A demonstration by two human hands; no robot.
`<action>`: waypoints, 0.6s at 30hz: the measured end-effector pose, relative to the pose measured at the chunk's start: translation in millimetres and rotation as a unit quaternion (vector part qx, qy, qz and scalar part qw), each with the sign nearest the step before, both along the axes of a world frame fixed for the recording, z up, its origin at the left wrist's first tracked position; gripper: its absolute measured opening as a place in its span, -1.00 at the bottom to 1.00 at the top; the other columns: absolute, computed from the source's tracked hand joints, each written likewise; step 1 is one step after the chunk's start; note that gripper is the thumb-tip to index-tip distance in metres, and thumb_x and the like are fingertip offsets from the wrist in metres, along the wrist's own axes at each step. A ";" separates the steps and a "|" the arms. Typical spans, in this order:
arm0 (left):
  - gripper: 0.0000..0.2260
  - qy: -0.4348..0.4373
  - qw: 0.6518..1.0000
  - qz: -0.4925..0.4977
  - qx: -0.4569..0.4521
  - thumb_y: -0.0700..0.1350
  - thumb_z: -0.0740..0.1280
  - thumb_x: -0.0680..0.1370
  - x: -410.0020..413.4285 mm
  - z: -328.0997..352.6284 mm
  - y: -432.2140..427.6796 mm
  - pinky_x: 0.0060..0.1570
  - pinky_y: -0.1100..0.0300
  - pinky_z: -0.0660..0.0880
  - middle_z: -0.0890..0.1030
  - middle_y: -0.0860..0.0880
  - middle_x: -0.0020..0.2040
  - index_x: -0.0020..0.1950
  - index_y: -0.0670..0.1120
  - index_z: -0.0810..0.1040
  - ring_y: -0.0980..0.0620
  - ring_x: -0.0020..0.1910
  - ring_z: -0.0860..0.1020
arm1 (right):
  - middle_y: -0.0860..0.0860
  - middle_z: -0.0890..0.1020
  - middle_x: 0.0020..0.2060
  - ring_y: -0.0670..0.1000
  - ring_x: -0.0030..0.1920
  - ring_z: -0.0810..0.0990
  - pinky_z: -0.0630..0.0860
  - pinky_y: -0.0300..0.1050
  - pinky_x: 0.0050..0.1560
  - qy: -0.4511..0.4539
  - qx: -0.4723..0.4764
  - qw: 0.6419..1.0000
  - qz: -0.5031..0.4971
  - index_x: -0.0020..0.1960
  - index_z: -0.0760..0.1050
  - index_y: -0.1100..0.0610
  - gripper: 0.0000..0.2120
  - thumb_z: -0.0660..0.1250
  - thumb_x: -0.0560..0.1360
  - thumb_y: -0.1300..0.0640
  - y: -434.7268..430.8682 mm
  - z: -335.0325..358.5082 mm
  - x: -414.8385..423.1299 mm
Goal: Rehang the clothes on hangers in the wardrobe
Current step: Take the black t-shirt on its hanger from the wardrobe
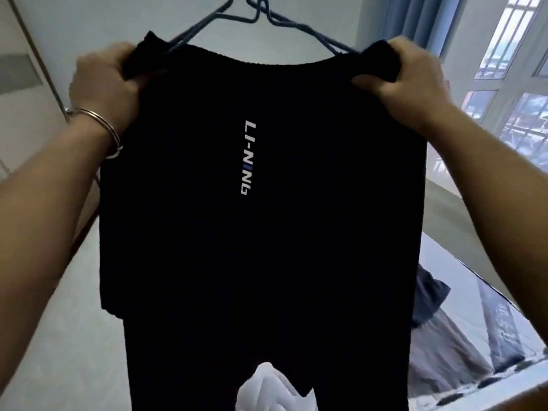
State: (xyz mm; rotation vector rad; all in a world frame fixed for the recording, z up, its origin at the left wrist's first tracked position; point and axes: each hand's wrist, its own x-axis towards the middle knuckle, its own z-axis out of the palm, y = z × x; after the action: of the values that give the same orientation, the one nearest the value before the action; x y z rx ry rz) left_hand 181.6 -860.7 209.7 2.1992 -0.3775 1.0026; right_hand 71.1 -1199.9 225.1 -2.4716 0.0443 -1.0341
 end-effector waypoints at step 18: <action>-0.70 0.303 0.945 0.055 0.111 0.12 0.29 0.47 95.0 -188.3 0.5 -0.25 0.13 0.30 0.49 -0.07 -0.25 -0.02 -0.11 0.55 -0.08 -0.23 0.44 | 0.05 0.60 0.08 0.13 0.09 0.54 0.44 -0.01 0.01 0.296 0.011 0.953 0.071 0.18 0.42 0.03 -0.61 0.29 0.45 -0.15 -12.2 -195.6 168.3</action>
State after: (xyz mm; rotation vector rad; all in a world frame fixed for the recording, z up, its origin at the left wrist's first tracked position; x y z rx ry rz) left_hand 276.6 -860.2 21.5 2.6165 -0.0836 0.3008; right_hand 239.5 -1212.1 29.5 -2.6276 0.0627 -0.2068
